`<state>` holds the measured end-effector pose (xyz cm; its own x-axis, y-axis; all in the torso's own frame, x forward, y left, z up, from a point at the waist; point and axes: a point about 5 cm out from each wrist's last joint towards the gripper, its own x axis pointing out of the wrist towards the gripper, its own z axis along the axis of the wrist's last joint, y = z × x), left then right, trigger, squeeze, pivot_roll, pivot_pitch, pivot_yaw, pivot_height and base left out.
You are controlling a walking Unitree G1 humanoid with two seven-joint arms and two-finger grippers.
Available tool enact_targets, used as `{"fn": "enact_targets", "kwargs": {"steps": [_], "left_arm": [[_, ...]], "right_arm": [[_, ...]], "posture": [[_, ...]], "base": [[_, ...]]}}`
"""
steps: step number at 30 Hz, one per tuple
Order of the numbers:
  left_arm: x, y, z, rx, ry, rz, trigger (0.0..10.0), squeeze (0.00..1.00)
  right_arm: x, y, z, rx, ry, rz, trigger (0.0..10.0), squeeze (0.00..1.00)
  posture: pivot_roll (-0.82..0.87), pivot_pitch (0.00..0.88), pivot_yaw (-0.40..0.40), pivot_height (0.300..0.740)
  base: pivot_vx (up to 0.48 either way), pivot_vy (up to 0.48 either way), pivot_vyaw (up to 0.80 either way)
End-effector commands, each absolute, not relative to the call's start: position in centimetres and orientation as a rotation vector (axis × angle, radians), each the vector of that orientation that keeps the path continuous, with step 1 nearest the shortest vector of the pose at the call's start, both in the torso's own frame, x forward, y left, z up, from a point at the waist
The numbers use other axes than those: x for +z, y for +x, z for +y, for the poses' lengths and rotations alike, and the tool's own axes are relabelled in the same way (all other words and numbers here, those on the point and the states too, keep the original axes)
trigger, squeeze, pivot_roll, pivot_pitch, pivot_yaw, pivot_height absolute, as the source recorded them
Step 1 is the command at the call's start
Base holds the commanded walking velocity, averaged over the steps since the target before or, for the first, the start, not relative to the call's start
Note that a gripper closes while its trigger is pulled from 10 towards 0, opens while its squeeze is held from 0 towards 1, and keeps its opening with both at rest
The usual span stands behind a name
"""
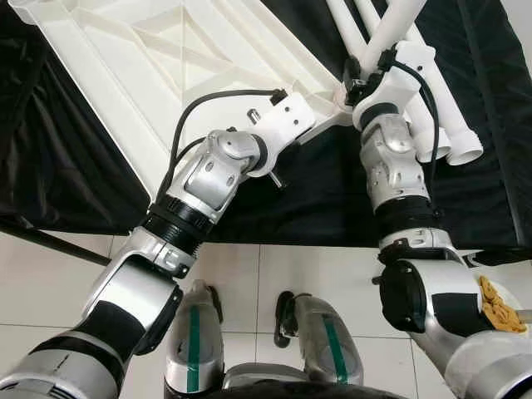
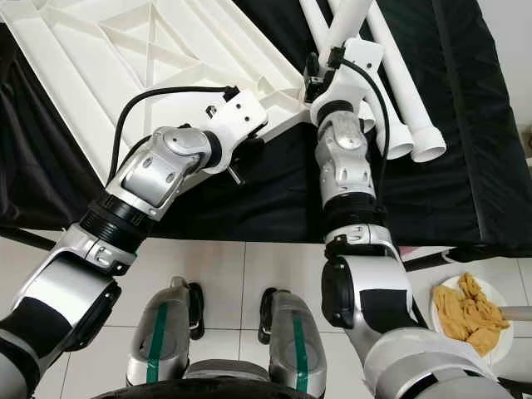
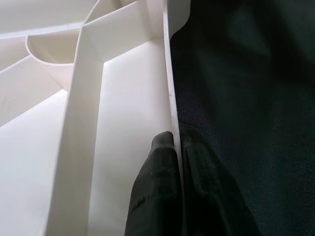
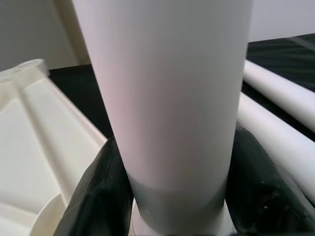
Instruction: Building children table
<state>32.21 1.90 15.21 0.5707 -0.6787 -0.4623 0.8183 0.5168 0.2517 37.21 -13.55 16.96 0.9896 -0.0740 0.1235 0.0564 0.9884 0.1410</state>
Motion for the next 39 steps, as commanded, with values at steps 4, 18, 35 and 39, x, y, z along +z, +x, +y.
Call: {"fn": "enact_targets", "kwargs": {"steps": [4,18,35,39], "left_arm": [[16.3,31.5,0.5,-0.969,0.475,0.257,10.0,0.0],[16.4,31.6,0.6,-0.966,0.473,0.256,10.0,0.0],[16.4,31.6,0.8,-0.959,0.473,0.256,10.0,0.0],[16.5,31.6,0.7,-0.96,0.474,0.255,10.0,0.0]], "right_arm": [[15.0,36.3,-12.4,-0.297,0.169,-0.029,10.0,0.0],[15.2,36.3,-11.7,-0.338,0.168,-0.017,10.0,0.0],[15.4,36.5,-13.2,-0.264,0.148,-0.051,10.0,1.0],[15.5,36.6,-13.6,-0.235,0.143,-0.05,10.0,1.0]], "posture": [[0.05,0.072,-0.025,0.74],[0.06,0.075,-0.027,0.74],[0.05,0.075,-0.028,0.74],[0.05,0.075,-0.028,0.74]], "base": [[0.0,0.0,0.0],[0.0,0.0,0.0],[0.0,0.0,0.0],[0.0,0.0,0.0]]}}
